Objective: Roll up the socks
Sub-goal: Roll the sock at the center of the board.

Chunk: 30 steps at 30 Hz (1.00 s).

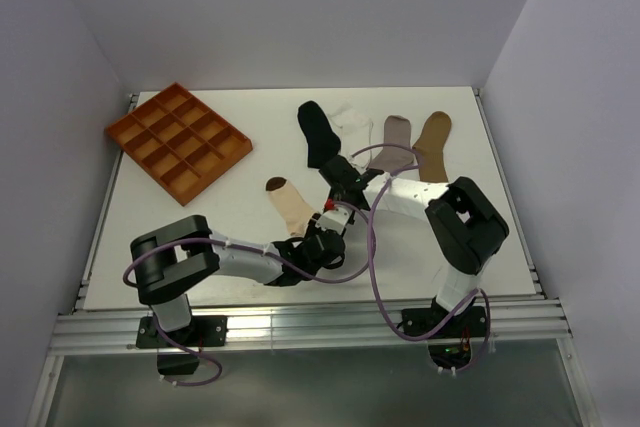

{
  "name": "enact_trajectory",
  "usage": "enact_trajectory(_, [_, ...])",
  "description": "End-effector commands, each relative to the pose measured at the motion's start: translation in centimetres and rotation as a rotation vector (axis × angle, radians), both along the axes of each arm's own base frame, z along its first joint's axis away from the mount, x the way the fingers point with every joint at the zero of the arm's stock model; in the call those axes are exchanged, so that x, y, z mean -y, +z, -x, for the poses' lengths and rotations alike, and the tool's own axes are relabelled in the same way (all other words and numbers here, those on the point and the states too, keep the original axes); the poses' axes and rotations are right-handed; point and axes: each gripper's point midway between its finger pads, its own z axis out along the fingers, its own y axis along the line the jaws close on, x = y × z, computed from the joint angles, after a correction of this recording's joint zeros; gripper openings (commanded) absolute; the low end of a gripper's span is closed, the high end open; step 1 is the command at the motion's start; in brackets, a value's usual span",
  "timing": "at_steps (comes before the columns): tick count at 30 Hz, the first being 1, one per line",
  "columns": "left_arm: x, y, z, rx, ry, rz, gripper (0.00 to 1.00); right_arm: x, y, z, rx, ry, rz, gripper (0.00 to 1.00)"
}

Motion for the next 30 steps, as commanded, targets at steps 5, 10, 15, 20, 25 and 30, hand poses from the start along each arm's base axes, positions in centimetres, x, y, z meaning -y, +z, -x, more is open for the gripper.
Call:
enact_trajectory(5, [-0.2, -1.7, -0.6, -0.035, 0.083, -0.051, 0.36, 1.6, -0.7, 1.2, -0.037, -0.003, 0.036, 0.00])
enact_trajectory(10, [-0.3, -2.0, -1.2, -0.039, 0.103, -0.075, 0.39, 2.6, -0.8, 0.9, -0.039, -0.030, 0.037, 0.00])
enact_trajectory(15, [-0.3, -2.0, -1.2, -0.038, 0.100, -0.070, 0.48, 3.1, -1.2, 0.8, -0.044, -0.051, 0.029, 0.00])
enact_trajectory(20, [-0.6, -2.5, -1.4, -0.043, 0.127, -0.093, 0.50, 2.7, -1.0, 0.9, -0.053, -0.042, 0.008, 0.00])
enact_trajectory(25, [-1.3, -2.8, -2.0, -0.073, 0.163, -0.075, 0.30, 2.5, -0.8, 1.0, -0.056, -0.040, -0.017, 0.00])
enact_trajectory(30, [-1.7, -2.8, -2.7, -0.105, 0.172, -0.042, 0.00, 2.0, -0.1, 1.0, -0.040, -0.034, -0.064, 0.02])
